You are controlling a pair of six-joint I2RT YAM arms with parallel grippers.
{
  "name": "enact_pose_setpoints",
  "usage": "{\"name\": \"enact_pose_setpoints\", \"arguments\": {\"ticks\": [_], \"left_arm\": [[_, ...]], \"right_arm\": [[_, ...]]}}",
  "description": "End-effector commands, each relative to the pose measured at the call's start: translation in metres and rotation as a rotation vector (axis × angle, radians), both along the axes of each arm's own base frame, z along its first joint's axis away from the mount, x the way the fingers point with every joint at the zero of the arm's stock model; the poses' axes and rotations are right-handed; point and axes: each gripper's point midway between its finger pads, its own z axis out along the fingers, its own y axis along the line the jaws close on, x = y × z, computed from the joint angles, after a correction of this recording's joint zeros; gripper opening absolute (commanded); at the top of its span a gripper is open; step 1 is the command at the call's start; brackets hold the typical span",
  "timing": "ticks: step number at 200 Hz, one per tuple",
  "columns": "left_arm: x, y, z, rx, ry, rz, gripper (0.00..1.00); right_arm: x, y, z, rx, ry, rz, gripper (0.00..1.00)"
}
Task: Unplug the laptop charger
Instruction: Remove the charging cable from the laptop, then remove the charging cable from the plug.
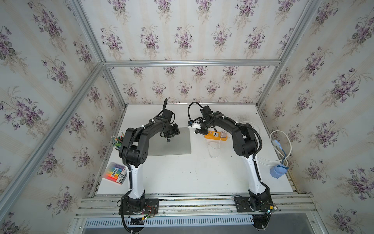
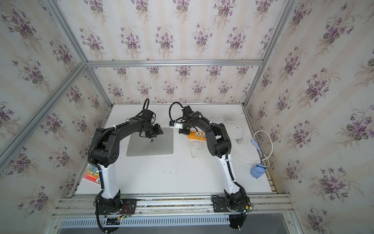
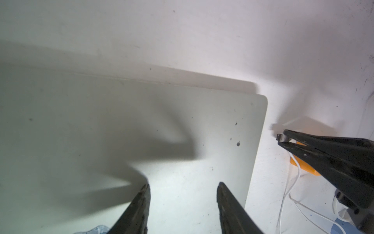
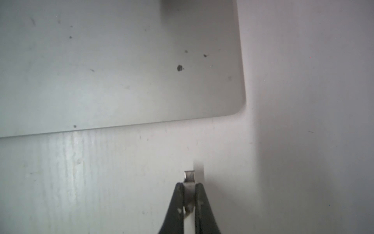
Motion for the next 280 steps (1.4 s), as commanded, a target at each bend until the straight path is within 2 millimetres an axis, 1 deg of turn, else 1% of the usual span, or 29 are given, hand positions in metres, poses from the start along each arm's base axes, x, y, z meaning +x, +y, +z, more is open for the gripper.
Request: {"name": "enact_pose_setpoints", "arguments": {"ticks": [1, 18, 41, 47, 49, 51, 61, 77, 95, 111, 130, 134, 151, 158, 170, 184, 194, 205, 215, 237, 248, 262, 280], "left_arm": [[-0.003, 0.005, -0.001, 0.021, 0.010, 0.019, 0.54], [-0.002, 0.004, 0.005, 0.011, -0.008, 0.018, 0.54], [-0.003, 0.003, 0.021, -0.003, -0.047, 0.018, 0.54], [-0.004, 0.004, 0.025, -0.001, -0.058, 0.019, 0.54], [-0.004, 0.005, 0.026, 0.000, -0.060, 0.020, 0.57], [-0.004, 0.006, 0.028, 0.002, -0.064, 0.022, 0.58], [-0.008, 0.007, 0.033, 0.010, -0.076, 0.022, 0.58], [-0.014, 0.009, 0.038, 0.018, -0.088, 0.024, 0.58], [-0.020, 0.008, 0.041, 0.023, -0.095, 0.019, 0.59], [-0.026, 0.007, 0.043, 0.031, -0.101, 0.010, 0.59], [-0.034, 0.000, 0.049, 0.033, -0.123, -0.016, 0.59], [-0.034, 0.002, 0.050, 0.058, -0.137, -0.012, 0.59], [-0.040, -0.007, 0.059, 0.082, -0.175, -0.046, 0.59], [-0.042, -0.014, 0.062, 0.089, -0.189, -0.067, 0.59], [-0.044, -0.029, 0.067, 0.090, -0.216, -0.110, 0.59], [-0.044, -0.049, 0.069, 0.072, -0.239, -0.153, 0.59], [-0.043, -0.066, 0.069, 0.047, -0.246, -0.186, 0.59], [-0.041, -0.085, 0.068, 0.026, -0.246, -0.224, 0.58], [-0.040, -0.100, 0.066, 0.022, -0.240, -0.252, 0.58], [-0.036, -0.128, 0.064, 0.016, -0.237, -0.297, 0.58], [-0.033, -0.140, 0.065, 0.019, -0.244, -0.318, 0.58], [-0.030, -0.152, 0.067, 0.026, -0.249, -0.340, 0.58], [-0.026, -0.163, 0.065, 0.033, -0.232, -0.349, 0.58]], "right_arm": [[0.003, 0.014, 0.029, 0.102, -0.022, 0.003, 0.00], [0.005, 0.022, 0.041, 0.137, -0.032, -0.004, 0.00], [0.007, 0.024, 0.041, 0.125, -0.032, -0.047, 0.00], [0.008, 0.024, 0.041, 0.125, -0.030, -0.062, 0.05], [0.007, 0.025, 0.041, 0.127, -0.028, -0.068, 0.07], [0.007, 0.024, 0.041, 0.128, -0.025, -0.075, 0.09], [0.005, 0.025, 0.040, 0.136, -0.017, -0.085, 0.16], [0.003, 0.025, 0.037, 0.144, -0.020, -0.119, 0.22], [0.002, 0.026, 0.041, 0.166, -0.018, -0.150, 0.27], [0.002, 0.026, 0.052, 0.195, -0.035, -0.172, 0.32], [0.010, 0.024, 0.078, 0.242, -0.117, -0.240, 0.36], [0.013, 0.022, 0.084, 0.250, -0.137, -0.263, 0.37], [0.026, 0.003, 0.110, 0.260, -0.239, -0.405, 0.40], [0.029, -0.007, 0.120, 0.258, -0.271, -0.471, 0.41], [0.036, -0.031, 0.137, 0.263, -0.329, -0.626, 0.42], [0.033, -0.060, 0.150, 0.262, -0.373, -0.800, 0.43], [0.024, -0.079, 0.156, 0.274, -0.384, -0.899, 0.43], [0.012, -0.096, 0.158, 0.299, -0.366, -0.996, 0.43], [0.002, -0.109, 0.154, 0.316, -0.324, -1.067, 0.44], [-0.017, -0.136, 0.136, 0.294, -0.264, -1.203, 0.44], [-0.024, -0.149, 0.131, 0.290, -0.260, -1.261, 0.44], [-0.031, -0.163, 0.128, 0.335, -0.239, -1.323, 0.44], [-0.038, -0.178, 0.126, 0.392, -0.197, -1.380, 0.45]]}}
